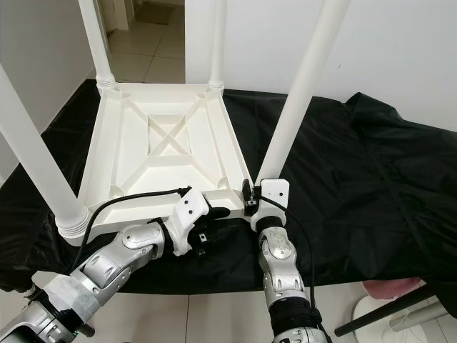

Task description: Building children table

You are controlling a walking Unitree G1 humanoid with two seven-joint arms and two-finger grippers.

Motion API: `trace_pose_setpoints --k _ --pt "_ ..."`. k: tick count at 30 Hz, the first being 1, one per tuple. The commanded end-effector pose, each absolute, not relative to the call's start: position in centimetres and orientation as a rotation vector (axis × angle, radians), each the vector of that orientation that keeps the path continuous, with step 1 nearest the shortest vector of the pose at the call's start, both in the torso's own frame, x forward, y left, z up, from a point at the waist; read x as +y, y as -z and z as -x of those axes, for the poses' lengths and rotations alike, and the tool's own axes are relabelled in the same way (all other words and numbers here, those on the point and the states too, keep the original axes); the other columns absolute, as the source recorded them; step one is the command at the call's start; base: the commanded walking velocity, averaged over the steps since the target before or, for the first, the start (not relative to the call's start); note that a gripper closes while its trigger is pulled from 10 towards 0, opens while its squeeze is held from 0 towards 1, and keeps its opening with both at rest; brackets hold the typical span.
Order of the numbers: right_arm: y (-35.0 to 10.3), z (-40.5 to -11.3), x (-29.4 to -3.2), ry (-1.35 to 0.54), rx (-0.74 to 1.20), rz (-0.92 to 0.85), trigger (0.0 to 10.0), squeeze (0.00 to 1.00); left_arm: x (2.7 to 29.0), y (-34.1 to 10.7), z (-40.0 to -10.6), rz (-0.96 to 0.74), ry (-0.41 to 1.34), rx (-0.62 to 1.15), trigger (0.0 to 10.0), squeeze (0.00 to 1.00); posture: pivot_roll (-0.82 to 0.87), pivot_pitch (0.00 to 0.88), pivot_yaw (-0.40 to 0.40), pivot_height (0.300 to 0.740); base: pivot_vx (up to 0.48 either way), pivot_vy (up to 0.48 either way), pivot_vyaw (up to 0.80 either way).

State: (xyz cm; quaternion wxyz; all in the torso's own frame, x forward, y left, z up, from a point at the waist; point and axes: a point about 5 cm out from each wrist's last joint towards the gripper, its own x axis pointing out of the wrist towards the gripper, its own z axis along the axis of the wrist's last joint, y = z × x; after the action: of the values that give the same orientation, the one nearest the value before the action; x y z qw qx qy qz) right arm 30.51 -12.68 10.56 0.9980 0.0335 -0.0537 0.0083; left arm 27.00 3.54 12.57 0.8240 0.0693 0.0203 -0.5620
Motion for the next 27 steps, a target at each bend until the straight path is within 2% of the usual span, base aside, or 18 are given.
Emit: trace_pose_setpoints --k 1,6,7,12,13,26,27 --pt "-9.9 -30.1 -12.5 0.01 -0.073 -0.088 10.0 0.0 3.5 -12.8 -27.2 -0.172 1.245 0.036 10.0 0.0 -0.02 0.0 -0.08 0.74 0.0 0.0 0.0" --pt "-10.1 -29.9 -13.0 0.025 -0.089 -0.071 10.0 0.0 3.8 -12.8 -27.1 -0.171 1.246 0.038 10.0 0.0 -0.02 0.0 -0.075 0.74 0.0 0.0 0.0" --pt "-10.2 -29.9 -13.1 0.019 -0.094 -0.068 10.0 0.13 3.8 -12.8 -27.2 -0.174 1.244 0.036 10.0 0.0 -0.02 0.0 -0.073 0.74 0.0 0.0 0.0" --pt "-10.3 -30.0 -13.2 0.013 -0.1 -0.067 10.0 0.13 3.8 -12.8 -27.2 -0.178 1.242 0.034 10.0 0.0 -0.02 0.0 -0.073 0.74 0.0 0.0 0.0" --pt "-10.4 -30.0 -13.4 -0.006 -0.109 -0.078 10.0 1.0 4.0 -12.9 -27.3 -0.181 1.236 0.028 10.0 0.0 -0.01 0.0 -0.071 0.74 0.0 0.0 0.0" --pt "-10.4 -29.4 -15.0 -0.162 -0.155 -0.06 10.0 1.0 5.0 -13.4 -27.9 -0.205 1.15 -0.02 10.0 0.0 0.0 0.0 -0.067 0.74 0.0 0.0 0.0" --pt "-10.4 -29.3 -15.1 -0.194 -0.162 -0.059 10.0 0.0 5.1 -13.4 -27.9 -0.21 1.14 -0.023 10.0 0.0 0.0 0.0 -0.063 0.74 0.0 0.0 0.0"
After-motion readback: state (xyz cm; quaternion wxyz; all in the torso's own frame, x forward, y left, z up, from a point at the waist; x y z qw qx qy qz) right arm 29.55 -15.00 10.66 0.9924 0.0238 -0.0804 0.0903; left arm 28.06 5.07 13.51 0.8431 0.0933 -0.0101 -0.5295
